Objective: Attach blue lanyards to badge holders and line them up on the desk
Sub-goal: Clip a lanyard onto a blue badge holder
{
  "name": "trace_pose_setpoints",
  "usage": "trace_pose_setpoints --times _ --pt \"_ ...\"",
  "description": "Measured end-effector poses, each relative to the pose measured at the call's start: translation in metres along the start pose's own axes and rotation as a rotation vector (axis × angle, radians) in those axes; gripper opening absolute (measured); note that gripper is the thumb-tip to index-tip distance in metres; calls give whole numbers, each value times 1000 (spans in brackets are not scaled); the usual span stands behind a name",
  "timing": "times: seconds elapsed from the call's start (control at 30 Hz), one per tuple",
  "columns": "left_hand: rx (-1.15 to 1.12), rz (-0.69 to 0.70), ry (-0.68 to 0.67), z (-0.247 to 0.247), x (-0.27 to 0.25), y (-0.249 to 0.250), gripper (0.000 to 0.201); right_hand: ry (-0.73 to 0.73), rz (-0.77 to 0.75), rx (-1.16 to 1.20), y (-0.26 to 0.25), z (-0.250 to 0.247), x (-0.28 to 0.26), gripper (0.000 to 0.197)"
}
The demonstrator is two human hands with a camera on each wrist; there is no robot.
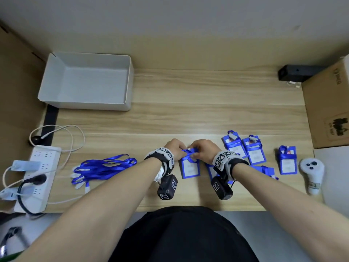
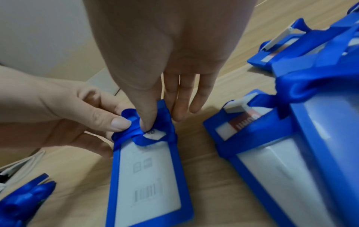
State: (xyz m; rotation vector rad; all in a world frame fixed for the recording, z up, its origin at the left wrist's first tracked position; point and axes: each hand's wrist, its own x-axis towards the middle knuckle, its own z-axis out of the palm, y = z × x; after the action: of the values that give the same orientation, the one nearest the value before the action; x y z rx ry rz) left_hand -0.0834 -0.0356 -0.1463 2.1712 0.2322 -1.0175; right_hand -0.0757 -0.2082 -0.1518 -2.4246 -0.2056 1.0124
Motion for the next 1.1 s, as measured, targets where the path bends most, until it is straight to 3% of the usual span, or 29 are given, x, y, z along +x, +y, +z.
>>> trace_pose_setpoints --times 0.07,0.23,0.33,0.4,0.47,0.57,0.73,0.97,1.1 --pt "-82 1 47 -9 -4 -6 5 49 -17 63 -7 1 0 29" --pt "-303 -45 179 -31 -12 -21 18 100 8 192 -25 1 2 44" --pt "-443 -74 240 -43 -18 -30 18 93 -29 194 -37 3 3 29" --pt "-498 -65 230 -49 -20 -36 15 126 -53 174 -45 2 3 15" --pt "-547 -39 194 -55 -24 -42 15 169 -65 173 -51 1 5 22" --pt "-619 1 153 -63 -33 -50 21 192 -96 144 -62 -1 8 11" --pt "-737 16 71 -75 -45 -63 26 230 -129 101 -83 -2 13 12" --pt "-993 -5 154 -92 -56 -80 27 323 -135 254 -114 -5 22 15" --pt "-1030 51 212 -108 -58 -78 25 375 -93 380 -131 -16 23 31"
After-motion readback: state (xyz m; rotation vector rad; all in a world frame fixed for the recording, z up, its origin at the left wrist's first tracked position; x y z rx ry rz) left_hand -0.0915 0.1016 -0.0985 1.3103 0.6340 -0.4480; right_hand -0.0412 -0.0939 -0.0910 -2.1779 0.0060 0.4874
